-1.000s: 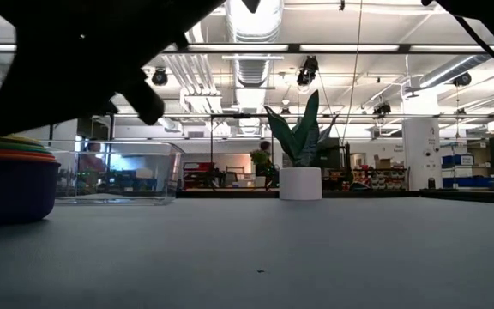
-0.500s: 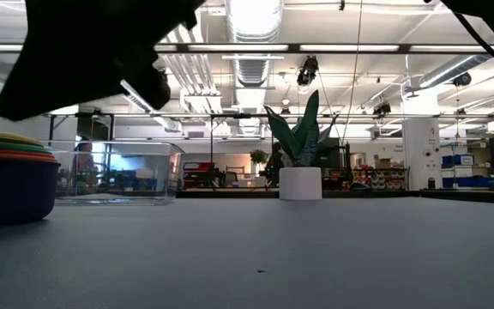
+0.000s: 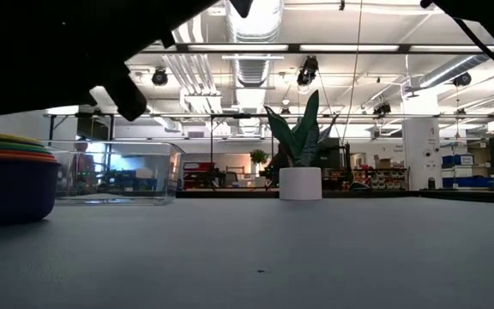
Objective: Nest measuring cups in basket
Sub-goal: Stack the yellow measuring cup on top of the blue measuring cup
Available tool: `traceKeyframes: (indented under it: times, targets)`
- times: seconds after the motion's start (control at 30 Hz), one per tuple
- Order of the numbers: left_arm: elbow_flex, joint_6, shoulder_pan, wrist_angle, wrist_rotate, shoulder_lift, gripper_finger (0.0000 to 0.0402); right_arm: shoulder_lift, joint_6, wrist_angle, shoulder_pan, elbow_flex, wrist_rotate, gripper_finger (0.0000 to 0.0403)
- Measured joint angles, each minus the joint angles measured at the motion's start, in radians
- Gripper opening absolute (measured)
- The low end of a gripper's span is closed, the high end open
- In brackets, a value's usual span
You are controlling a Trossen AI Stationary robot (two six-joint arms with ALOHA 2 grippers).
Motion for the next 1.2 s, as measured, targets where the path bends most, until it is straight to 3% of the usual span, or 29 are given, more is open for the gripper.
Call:
traceKeyframes:
  times: [0.3,0.57,0.93,1.2]
  targets:
    - [0.000,0.000,0.000,0.003,0.001,0.000,0.0000,-0.007,-0.006,-0.175,-0.006,0.039,0.000,0.0009]
    - [0.049,0.004,0.000,-0.070,0.084,-0.003,0.0000,0.026,-0.007,-0.095,-0.009,0.035,0.000,0.0009]
    - [0.042,0.048,0.002,-0.047,-0.014,-0.004,0.0000,0.037,-0.023,-0.034,-0.009,0.033,0.000,0.0009]
    - [0.041,0.056,0.004,-0.041,-0.022,-0.004,0.0000,0.037,-0.029,-0.023,-0.009,0.033,0.000,0.0009]
